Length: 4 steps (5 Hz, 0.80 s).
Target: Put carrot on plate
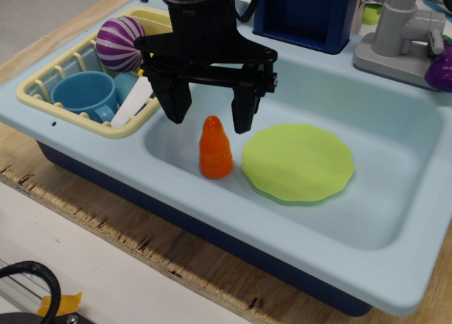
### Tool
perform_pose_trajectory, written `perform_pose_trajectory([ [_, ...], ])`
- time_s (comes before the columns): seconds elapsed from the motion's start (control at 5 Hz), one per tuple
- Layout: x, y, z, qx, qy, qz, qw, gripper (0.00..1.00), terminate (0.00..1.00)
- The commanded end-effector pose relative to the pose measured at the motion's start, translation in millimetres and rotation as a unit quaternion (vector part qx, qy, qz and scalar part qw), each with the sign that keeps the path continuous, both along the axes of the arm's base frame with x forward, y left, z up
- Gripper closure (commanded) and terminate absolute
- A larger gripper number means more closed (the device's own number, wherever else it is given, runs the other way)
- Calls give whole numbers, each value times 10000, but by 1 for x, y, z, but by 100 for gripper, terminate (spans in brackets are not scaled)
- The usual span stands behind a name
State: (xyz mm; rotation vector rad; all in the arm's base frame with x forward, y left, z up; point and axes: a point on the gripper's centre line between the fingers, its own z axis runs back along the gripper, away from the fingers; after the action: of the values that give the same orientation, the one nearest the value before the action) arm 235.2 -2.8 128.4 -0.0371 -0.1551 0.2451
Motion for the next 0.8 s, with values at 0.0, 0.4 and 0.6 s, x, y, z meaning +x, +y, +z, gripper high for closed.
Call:
perform_pose_trajectory([
  [0.0, 4, 4, -4, 42, -97, 13, 9999, 0, 0],
  [0.4, 15, 6, -16, 18, -68, -45, 10000, 0, 0],
  [0.6, 16, 7, -21, -8, -37, -50, 10000, 0, 0],
])
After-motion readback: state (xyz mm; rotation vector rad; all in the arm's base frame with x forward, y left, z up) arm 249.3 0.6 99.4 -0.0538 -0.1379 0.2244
